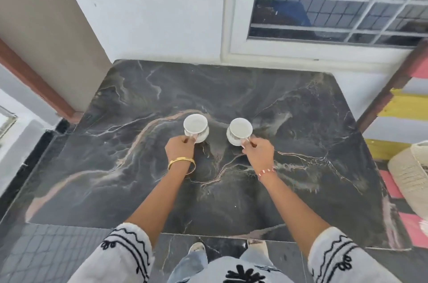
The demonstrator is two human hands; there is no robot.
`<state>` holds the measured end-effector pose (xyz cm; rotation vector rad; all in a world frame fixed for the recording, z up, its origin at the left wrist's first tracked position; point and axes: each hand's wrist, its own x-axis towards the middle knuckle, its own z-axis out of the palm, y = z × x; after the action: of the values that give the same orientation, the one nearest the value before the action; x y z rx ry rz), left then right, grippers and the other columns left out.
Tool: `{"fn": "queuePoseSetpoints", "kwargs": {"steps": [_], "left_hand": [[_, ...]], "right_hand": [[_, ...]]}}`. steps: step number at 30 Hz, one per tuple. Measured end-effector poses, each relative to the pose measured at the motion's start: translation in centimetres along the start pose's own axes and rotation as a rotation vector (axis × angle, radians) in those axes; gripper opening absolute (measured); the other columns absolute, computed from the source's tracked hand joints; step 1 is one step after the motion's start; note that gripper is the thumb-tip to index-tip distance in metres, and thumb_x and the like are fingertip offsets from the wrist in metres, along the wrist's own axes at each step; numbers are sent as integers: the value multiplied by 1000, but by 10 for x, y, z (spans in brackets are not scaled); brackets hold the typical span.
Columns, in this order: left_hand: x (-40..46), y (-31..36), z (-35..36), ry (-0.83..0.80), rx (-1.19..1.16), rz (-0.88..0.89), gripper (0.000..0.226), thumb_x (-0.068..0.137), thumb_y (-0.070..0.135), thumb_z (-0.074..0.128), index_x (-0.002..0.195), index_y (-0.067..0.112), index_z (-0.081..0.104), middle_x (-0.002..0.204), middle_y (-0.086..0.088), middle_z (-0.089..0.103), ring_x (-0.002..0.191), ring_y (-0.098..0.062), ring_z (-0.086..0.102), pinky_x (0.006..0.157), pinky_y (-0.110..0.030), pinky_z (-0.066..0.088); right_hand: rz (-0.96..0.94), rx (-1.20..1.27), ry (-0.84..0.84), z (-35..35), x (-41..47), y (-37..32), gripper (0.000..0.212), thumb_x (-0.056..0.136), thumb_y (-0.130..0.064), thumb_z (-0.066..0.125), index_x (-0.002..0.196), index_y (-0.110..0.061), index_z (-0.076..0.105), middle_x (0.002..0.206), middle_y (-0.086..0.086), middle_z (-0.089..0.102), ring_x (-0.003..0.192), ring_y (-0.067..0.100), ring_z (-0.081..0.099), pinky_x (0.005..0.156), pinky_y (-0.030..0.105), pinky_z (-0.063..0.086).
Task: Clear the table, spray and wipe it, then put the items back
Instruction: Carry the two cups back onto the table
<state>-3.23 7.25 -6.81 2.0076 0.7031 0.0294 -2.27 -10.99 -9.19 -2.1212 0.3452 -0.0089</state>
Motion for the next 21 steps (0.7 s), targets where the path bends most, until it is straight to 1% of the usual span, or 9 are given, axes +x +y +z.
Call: {"fn": "queuePoseSetpoints", "kwargs": {"steps": [2, 4, 7, 10, 15, 18, 21], "left_hand": [[4, -5, -5, -2, 10, 18, 30, 85, 25, 59, 87, -2, 71, 86, -23, 71, 86, -36, 66, 86, -40, 50], [8, -10, -8, 2, 8, 21, 30, 85, 26, 59, 88, 0, 72, 87, -21, 72, 87, -35, 65, 86, -37, 49], [12, -16, -10, -2, 33, 30, 31, 86, 27, 57, 81, -1, 71, 82, -21, 71, 85, -36, 63, 80, -35, 46], [16, -18, -11, -18, 31, 32, 30, 86, 26, 58, 82, -1, 71, 83, -21, 71, 85, -36, 63, 82, -37, 48], [21, -20, -8, -40, 44, 48, 29, 87, 25, 56, 88, 1, 71, 87, -19, 72, 88, -33, 64, 87, -36, 48], [21, -22, -6, -49, 36, 47, 30, 88, 27, 56, 91, 2, 71, 90, -18, 72, 90, -31, 65, 90, -34, 47], [21, -25, -5, -56, 30, 55, 30, 87, 28, 56, 93, 2, 70, 91, -18, 72, 91, -31, 65, 89, -33, 46]], "right_hand": [[34, -12, 30, 2, -2, 2, 31, 88, -15, 59, 71, 10, 67, 80, 23, 71, 84, 35, 64, 79, 32, 44], [56, -21, 62, 4, -3, 4, 32, 89, -17, 59, 71, 9, 68, 77, 21, 71, 85, 32, 63, 75, 30, 39], [73, -16, 97, 6, -2, 5, 29, 89, -17, 59, 79, 9, 69, 79, 22, 71, 86, 33, 64, 79, 34, 44], [78, -34, 108, 6, 0, 6, 29, 89, -17, 58, 86, 10, 68, 83, 24, 71, 86, 36, 65, 84, 39, 49], [115, -16, 111, 7, 3, 8, 30, 89, -17, 59, 79, 9, 68, 83, 24, 71, 85, 39, 67, 83, 46, 51], [127, 4, 122, 8, 3, 8, 30, 88, -18, 59, 79, 9, 69, 81, 24, 71, 84, 41, 67, 84, 49, 51], [142, 7, 125, 9, 2, 9, 30, 88, -18, 60, 79, 10, 67, 81, 26, 70, 85, 42, 66, 84, 52, 51]]}}
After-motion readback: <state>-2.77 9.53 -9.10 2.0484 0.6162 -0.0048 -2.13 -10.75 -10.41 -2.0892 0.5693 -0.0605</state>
